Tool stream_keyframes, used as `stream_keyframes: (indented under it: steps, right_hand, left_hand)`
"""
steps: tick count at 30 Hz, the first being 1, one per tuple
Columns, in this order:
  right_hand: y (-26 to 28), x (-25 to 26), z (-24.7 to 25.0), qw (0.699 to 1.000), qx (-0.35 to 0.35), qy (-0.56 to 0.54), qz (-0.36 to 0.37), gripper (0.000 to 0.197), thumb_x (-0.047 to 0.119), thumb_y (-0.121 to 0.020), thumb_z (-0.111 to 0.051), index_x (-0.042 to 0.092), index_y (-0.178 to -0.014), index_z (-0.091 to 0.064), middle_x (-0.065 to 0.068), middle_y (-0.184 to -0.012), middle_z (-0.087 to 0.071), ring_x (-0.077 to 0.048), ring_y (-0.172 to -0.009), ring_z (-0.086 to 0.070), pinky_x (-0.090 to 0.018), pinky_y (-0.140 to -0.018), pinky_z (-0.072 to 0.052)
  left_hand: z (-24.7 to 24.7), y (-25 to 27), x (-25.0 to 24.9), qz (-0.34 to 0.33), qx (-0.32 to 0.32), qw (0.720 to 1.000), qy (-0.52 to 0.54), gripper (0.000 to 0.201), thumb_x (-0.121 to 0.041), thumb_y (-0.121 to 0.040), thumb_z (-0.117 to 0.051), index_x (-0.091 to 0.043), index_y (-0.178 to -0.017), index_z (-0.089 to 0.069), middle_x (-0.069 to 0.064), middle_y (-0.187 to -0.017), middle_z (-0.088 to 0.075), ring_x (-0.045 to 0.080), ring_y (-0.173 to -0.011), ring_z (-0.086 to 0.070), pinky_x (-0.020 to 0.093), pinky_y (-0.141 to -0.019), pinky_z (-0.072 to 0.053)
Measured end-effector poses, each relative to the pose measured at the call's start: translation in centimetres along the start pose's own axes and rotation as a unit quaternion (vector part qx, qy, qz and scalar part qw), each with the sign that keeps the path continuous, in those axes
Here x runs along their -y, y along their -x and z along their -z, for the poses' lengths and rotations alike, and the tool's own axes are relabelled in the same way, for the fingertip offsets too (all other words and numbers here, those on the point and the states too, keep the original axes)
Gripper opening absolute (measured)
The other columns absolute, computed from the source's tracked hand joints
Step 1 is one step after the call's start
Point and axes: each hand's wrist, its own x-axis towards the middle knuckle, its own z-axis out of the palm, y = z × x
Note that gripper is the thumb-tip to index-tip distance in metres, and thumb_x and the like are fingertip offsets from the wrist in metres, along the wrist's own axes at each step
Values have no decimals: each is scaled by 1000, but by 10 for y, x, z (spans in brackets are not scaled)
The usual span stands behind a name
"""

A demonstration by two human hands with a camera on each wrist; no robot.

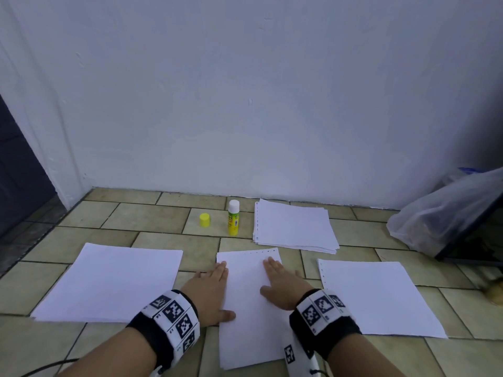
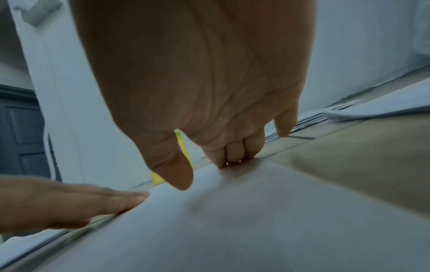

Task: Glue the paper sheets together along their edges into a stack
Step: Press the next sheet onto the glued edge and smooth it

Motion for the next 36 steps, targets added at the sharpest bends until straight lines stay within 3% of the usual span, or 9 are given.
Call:
stream_keyframes:
  steps: [6,9,13,17,21,25,28,33,36]
  right_hand:
    - [4,-5,-1,998,-49,-36,-9,107,56,-73,-71,13,-150,-11,-1,-156,-18,-17,-143,-20,-47,-117,-12]
    - [10,2,2,996,-80,33,-15,97,53,-68,-77,21,-144,-26,-7,-147,-22,-28,-138,-20,-47,-110,-26]
    - [13,21,4,991,-44,127,3,86,34,-78,-75,25,-147,-25,-15,-142,-24,-35,-132,-24,-48,-104,-33]
    - [8,33,-2,993,-40,76,86,68,3,-90,-52,23,-149,-25,-11,-148,-22,-33,-131,-26,-44,-107,-36]
    - [10,30,-2,992,-36,62,108,70,0,-91,-46,21,-152,-16,0,-159,-7,-23,-145,-11,-46,-116,-20]
    - [13,4,2,998,-27,23,46,78,25,-94,-54,20,-153,-4,3,-161,3,-15,-148,-1,-49,-118,-4]
    - [16,-25,1,999,-26,-25,-9,112,51,-78,-69,13,-152,6,2,-160,10,-14,-148,4,-48,-118,-3]
    - [25,-41,0,994,-46,-93,-19,133,53,-66,-79,10,-151,13,1,-160,6,-15,-148,-1,-42,-120,-8]
    - [28,-36,3,993,-65,-99,-15,133,48,-62,-84,13,-152,8,-1,-159,-12,-19,-145,-17,-39,-119,-15]
  left_hand:
    - [2,2,2,-4,-29,1000,-7,101,-65,-86,-51,-5,-153,-4,9,-161,0,21,-147,-13,39,-118,-18]
    - [13,6,2,0,-60,998,-21,81,-70,-82,-52,-11,-135,-38,7,-139,-38,23,-126,-39,36,-103,-32]
    - [27,8,9,7,-76,997,-24,43,-50,-93,-51,-15,-118,-55,3,-125,-52,22,-112,-52,31,-93,-39]
    - [18,1,21,-59,-67,995,33,68,-29,-87,-67,-23,-145,-32,-2,-157,-15,18,-144,-21,30,-113,-28]
    - [16,3,23,-32,18,999,-2,102,-45,-88,-63,-9,-153,5,6,-160,17,18,-148,11,39,-121,-7]
    - [12,4,27,-23,64,998,2,104,-52,-91,-55,-6,-150,17,9,-158,24,18,-148,14,41,-121,-6]
    - [8,3,28,-13,81,996,28,106,-54,-92,-52,-1,-148,21,14,-155,29,22,-146,21,40,-121,0]
    - [3,0,30,-12,86,995,55,109,-56,-91,-51,2,-146,24,16,-153,32,25,-144,26,40,-120,6]
    - [3,0,30,-11,88,994,64,110,-56,-91,-51,2,-146,25,17,-153,33,25,-143,27,39,-119,7]
